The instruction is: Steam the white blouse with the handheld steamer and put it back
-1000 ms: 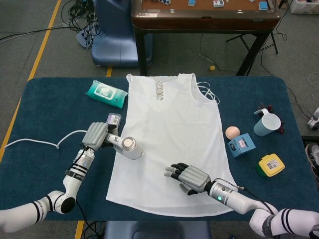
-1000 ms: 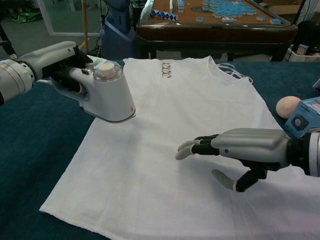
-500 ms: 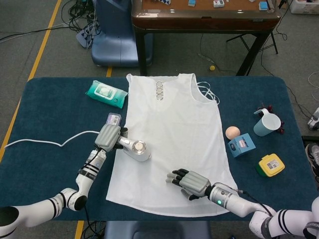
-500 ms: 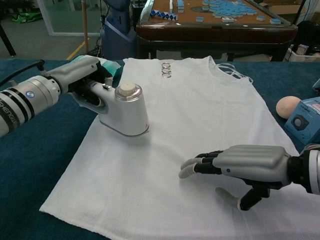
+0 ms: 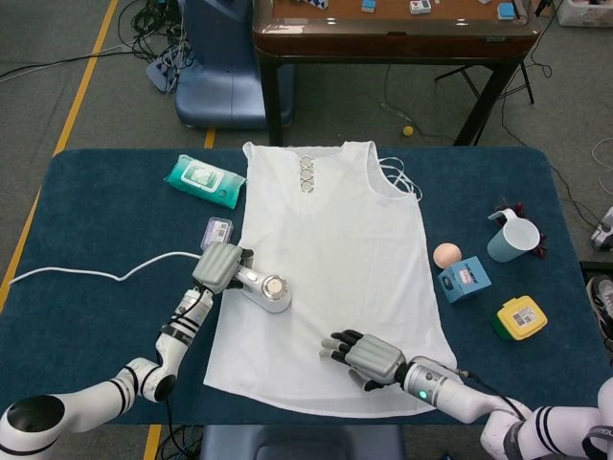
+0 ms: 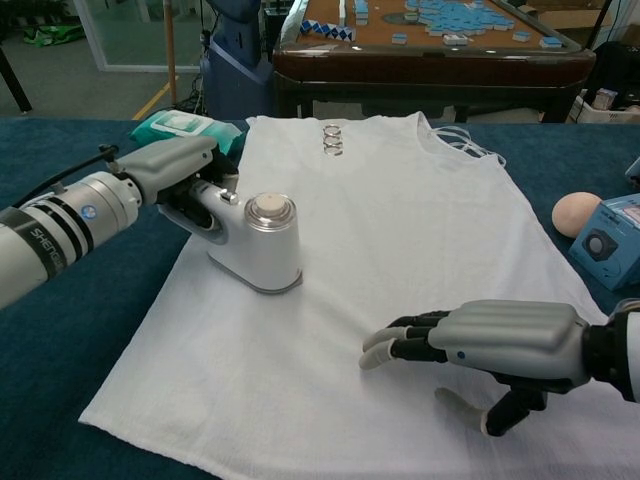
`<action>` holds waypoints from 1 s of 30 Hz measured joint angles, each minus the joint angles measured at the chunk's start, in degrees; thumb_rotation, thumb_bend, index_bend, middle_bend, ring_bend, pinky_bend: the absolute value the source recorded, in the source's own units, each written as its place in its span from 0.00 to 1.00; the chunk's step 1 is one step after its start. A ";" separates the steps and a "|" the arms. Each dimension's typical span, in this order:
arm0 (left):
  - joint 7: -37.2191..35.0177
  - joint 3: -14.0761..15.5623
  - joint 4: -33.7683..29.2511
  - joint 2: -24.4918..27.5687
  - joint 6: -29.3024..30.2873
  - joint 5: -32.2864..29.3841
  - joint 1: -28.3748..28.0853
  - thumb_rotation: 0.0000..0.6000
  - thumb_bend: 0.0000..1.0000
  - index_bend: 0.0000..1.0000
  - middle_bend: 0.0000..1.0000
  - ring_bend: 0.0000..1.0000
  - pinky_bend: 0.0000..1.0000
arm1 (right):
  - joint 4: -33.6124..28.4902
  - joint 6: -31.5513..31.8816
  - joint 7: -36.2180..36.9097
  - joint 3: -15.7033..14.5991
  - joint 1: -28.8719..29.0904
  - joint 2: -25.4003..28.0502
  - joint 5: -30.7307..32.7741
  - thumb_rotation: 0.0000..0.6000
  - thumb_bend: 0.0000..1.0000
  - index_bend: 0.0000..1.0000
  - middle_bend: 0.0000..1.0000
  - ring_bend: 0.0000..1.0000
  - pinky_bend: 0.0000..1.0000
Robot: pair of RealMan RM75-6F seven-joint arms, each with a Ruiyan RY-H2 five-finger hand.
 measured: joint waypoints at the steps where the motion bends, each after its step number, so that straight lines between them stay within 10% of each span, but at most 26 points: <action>1: -0.02 0.17 1.00 -0.35 0.11 0.30 -0.09 1.00 0.22 0.90 0.74 0.62 0.63 | -0.05 0.04 -0.02 -0.05 0.01 0.03 0.02 1.00 0.70 0.00 0.07 0.00 0.07; 19: -2.41 0.33 16.84 -3.82 -1.39 1.05 -1.18 1.00 0.22 0.90 0.74 0.62 0.63 | -0.30 0.67 -0.12 -0.66 0.43 0.35 1.00 1.00 0.70 0.00 0.07 0.00 0.07; 30: -2.21 -0.73 6.71 -0.13 0.91 0.60 0.02 1.00 0.22 0.90 0.74 0.61 0.63 | -0.48 1.32 0.28 -1.04 0.64 0.18 0.64 1.00 0.70 0.00 0.07 0.00 0.07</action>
